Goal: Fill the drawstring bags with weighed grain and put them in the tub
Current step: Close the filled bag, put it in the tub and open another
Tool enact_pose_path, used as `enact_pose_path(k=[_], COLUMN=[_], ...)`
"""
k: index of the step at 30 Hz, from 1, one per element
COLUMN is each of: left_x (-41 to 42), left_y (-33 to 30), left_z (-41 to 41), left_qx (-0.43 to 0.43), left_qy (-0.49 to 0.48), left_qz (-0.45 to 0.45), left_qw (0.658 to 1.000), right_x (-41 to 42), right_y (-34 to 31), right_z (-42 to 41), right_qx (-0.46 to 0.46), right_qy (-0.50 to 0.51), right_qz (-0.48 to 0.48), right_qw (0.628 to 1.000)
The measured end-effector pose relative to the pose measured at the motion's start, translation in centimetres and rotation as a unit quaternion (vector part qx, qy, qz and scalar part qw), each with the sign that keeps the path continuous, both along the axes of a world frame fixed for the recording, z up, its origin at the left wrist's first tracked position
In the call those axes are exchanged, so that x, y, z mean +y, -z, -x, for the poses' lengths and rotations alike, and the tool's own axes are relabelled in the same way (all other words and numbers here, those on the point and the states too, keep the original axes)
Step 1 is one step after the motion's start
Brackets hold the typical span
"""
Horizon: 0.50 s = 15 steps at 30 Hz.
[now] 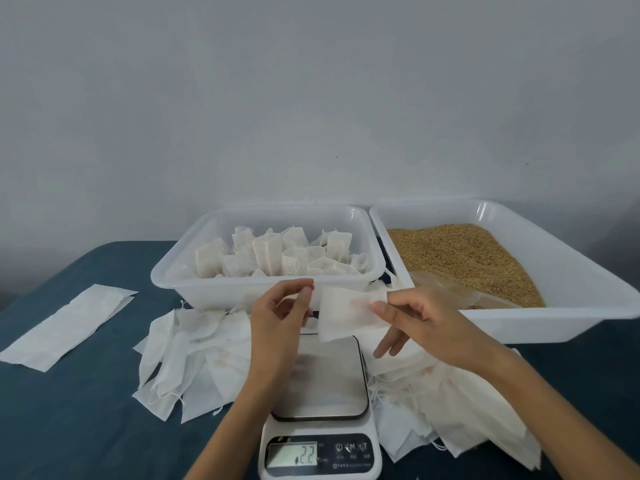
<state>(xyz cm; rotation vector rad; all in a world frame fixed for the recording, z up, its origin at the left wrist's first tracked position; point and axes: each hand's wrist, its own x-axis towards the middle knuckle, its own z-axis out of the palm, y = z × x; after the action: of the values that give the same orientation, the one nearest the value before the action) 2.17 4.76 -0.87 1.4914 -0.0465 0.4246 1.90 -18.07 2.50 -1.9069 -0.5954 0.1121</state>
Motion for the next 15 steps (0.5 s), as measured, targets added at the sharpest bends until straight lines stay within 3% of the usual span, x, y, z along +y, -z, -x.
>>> enact_pose_path(k=[3,7,11,15], left_x=[0.3,-1.5,-2.6,-2.2], left_y=[-0.1,0.4,0.5,-0.2], left_z=[1.2,2.6,3.0,3.4], left_qx=[-0.049,-0.075,-0.085,-0.090], left_qy=[0.062,0.126,0.104,0.095], left_qz=[-0.131,-0.291,-0.269,-0.180], left_qw=[0.988,0.946,0.954,0.975], right_x=[-0.3,0.7,2.9,3.9], right_y=[-1.6,-3.8,-5.5,-6.2], right_z=[0.2,0.9,1.5,1.8], right_qx=[-0.018,-0.050,-0.073,-0.050], right_qy=[0.002,-0.039,-0.074,-0.085], right_qz=[0.071,0.181,0.264,0.228], right_qw=[0.997,0.981,0.959,0.969])
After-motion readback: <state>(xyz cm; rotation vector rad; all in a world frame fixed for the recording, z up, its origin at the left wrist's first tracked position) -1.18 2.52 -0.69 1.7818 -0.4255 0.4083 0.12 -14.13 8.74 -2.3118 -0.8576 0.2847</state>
